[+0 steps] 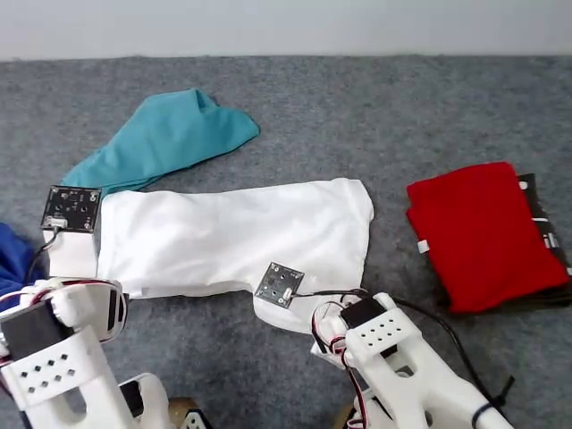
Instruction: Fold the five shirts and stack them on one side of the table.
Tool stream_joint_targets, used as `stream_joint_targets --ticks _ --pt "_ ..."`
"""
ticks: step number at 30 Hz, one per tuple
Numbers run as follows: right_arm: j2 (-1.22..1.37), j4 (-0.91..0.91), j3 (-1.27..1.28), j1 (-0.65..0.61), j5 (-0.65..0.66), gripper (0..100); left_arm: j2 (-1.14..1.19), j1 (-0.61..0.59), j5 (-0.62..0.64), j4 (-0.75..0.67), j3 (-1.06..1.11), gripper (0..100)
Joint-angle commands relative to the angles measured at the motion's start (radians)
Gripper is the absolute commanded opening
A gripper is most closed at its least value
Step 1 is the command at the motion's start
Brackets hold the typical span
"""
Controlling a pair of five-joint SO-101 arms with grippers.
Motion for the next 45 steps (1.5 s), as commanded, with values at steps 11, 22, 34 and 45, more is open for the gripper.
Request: stream_joint_targets --ticks 11,22,34,45 --pt "-0.018 0.048 -0.115 0.053 -0.005 1.0 -0.014 0.003 -0.009 -0.011 0.005 16" --pt "-0.008 0.058 -0.269 0.056 -0.005 1.0 -0.014 0.003 -0.009 -0.011 0.005 16" --pt "-0.007 -0.090 -0.296 0.125 -0.006 1.0 -0.014 0.008 -0.009 -0.011 0.005 16" --pt "0.053 -0.282 -0.296 0.151 -0.011 1.0 -0.012 0.008 -0.009 -0.012 0.007 16"
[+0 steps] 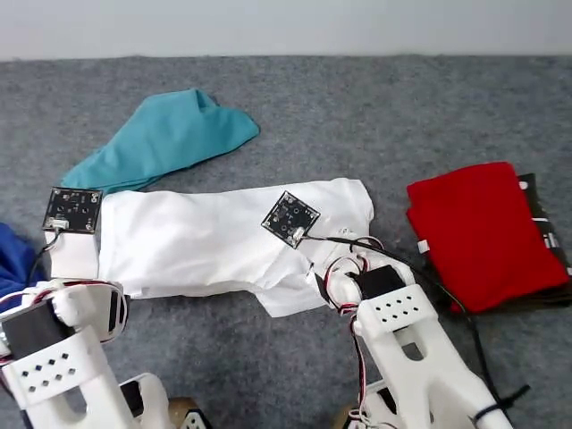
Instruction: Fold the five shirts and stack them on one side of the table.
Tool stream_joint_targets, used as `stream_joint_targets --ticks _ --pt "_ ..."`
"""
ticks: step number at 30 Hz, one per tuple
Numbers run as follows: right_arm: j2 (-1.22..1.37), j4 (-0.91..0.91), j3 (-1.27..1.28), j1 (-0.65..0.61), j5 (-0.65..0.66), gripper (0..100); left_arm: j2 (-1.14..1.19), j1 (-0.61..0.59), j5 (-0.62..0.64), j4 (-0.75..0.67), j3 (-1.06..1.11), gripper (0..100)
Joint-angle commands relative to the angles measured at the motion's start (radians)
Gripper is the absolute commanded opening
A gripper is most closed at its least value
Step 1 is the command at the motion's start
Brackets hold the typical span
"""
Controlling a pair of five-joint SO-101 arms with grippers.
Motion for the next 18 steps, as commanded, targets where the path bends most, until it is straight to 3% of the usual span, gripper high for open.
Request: stream_joint_targets --ticks 1,6,13,18 --pt "0.070 -0.093 -0.051 0.013 -0.011 1.0 -0.012 0.008 -0.009 -0.012 -0.004 16" --pt "0.248 -0.217 -0.101 0.015 -0.061 1.3 -0.012 0.008 -0.009 -0.012 -0.004 16" --pt "0.456 -0.130 -0.365 0.053 -0.147 14.2 -0.012 0.008 -0.009 -0.012 -0.004 16" --pt "0.545 -0.097 -0.433 0.048 -0.147 15.5 -0.012 0.008 -0.009 -0.012 -0.004 16"
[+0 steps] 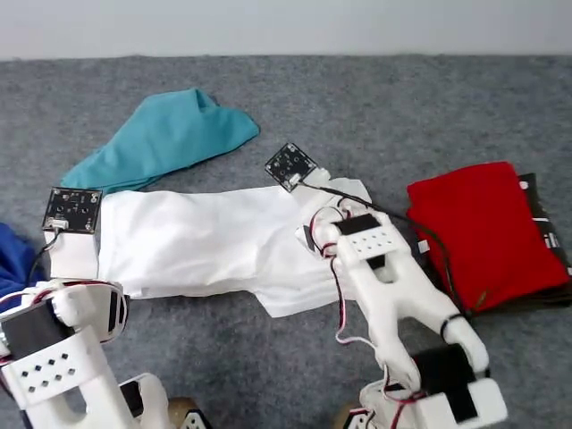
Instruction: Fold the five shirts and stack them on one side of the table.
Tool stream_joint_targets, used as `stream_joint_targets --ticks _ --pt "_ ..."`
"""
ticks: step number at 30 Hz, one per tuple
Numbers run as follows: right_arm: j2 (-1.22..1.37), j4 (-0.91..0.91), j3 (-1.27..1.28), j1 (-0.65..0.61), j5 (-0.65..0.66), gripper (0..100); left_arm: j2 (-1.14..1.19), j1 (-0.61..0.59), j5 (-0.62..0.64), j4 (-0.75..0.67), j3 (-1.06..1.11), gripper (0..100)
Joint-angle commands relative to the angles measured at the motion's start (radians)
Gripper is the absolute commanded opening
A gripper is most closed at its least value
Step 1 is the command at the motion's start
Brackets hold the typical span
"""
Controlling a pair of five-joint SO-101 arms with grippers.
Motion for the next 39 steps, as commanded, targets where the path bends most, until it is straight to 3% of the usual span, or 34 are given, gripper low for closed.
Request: stream_joint_targets --ticks 1,5,11,15,19,25,28,39 --pt "0.025 0.013 -0.069 0.007 -0.011 15.5 -0.012 0.008 -0.009 -0.012 -0.004 16" --pt "0.002 0.070 -0.104 0.013 -0.009 15.5 -0.012 0.008 -0.009 -0.012 -0.004 16" --pt "-0.200 0.455 -0.153 0.012 0.034 15.5 -0.012 0.008 -0.009 -0.012 -0.004 16" --pt "-0.315 0.601 -0.051 0.012 0.104 15.5 -0.012 0.008 -0.009 -0.012 -0.004 16" --pt "-0.410 0.599 0.115 0.012 0.107 15.5 -0.012 0.006 -0.009 -0.012 -0.004 16" --pt "-0.458 0.460 0.293 0.013 0.097 15.5 -0.012 0.005 -0.009 -0.012 -0.004 16" --pt "-0.440 0.441 0.302 0.013 0.043 15.5 -0.012 0.005 -0.009 -0.012 -0.004 16" --pt "-0.390 0.463 0.307 0.013 0.038 15.4 -0.012 0.005 -0.009 -0.012 -0.004 16"
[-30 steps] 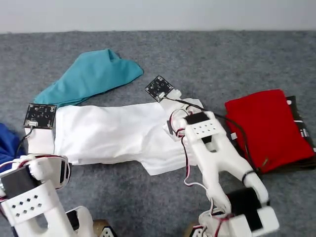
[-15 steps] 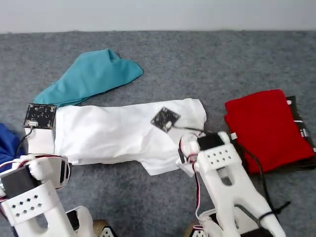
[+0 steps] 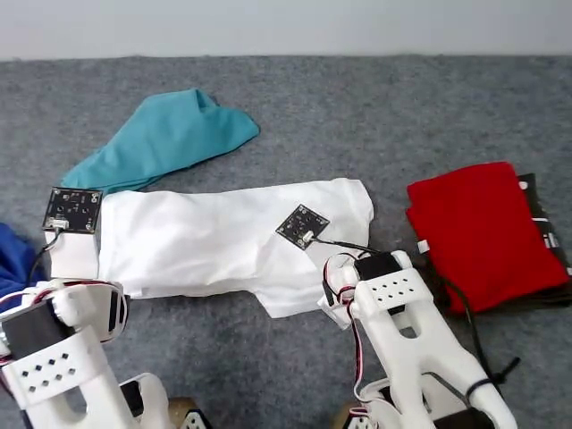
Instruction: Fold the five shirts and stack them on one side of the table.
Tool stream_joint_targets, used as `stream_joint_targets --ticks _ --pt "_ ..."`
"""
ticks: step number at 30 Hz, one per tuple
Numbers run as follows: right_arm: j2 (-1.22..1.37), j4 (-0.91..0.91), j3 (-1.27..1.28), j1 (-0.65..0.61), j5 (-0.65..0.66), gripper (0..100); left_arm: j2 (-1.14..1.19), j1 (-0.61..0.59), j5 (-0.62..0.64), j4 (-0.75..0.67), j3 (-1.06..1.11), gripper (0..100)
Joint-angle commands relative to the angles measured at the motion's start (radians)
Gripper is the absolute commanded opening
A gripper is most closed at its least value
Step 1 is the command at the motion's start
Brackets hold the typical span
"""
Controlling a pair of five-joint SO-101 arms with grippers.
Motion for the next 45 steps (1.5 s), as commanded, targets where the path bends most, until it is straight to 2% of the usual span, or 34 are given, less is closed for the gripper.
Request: stream_joint_targets --ticks 1,6,12,15,20,28,34,40,45 --pt "0.002 0.010 -0.003 0.013 -0.008 15.4 -0.012 0.005 -0.009 -0.012 -0.004 16" --pt "0.012 -0.019 0.021 0.056 0.005 15.4 -0.012 0.003 -0.009 -0.012 -0.004 16" --pt "0.012 -0.206 0.167 0.125 0.058 15.4 -0.012 0.003 -0.009 -0.012 -0.004 16" --pt "0.008 -0.206 0.176 0.134 0.057 15.3 -0.012 0.005 -0.009 -0.012 -0.004 16" --pt "0.010 -0.216 0.170 0.130 0.057 7.2 -0.012 0.005 -0.009 -0.012 -0.004 16" --pt "0.012 -0.216 0.170 0.130 0.057 14.6 -0.012 0.005 -0.009 -0.012 -0.004 16" --pt "0.005 -0.216 0.170 0.128 0.057 14.3 -0.012 0.006 -0.009 -0.012 -0.004 16" --pt "0.010 -0.245 0.153 0.119 0.057 4.3 -0.012 0.006 -0.009 -0.012 -0.004 16" --pt "0.008 -0.245 0.153 0.050 0.057 3.5 -0.012 0.006 -0.009 -0.012 -0.004 16"
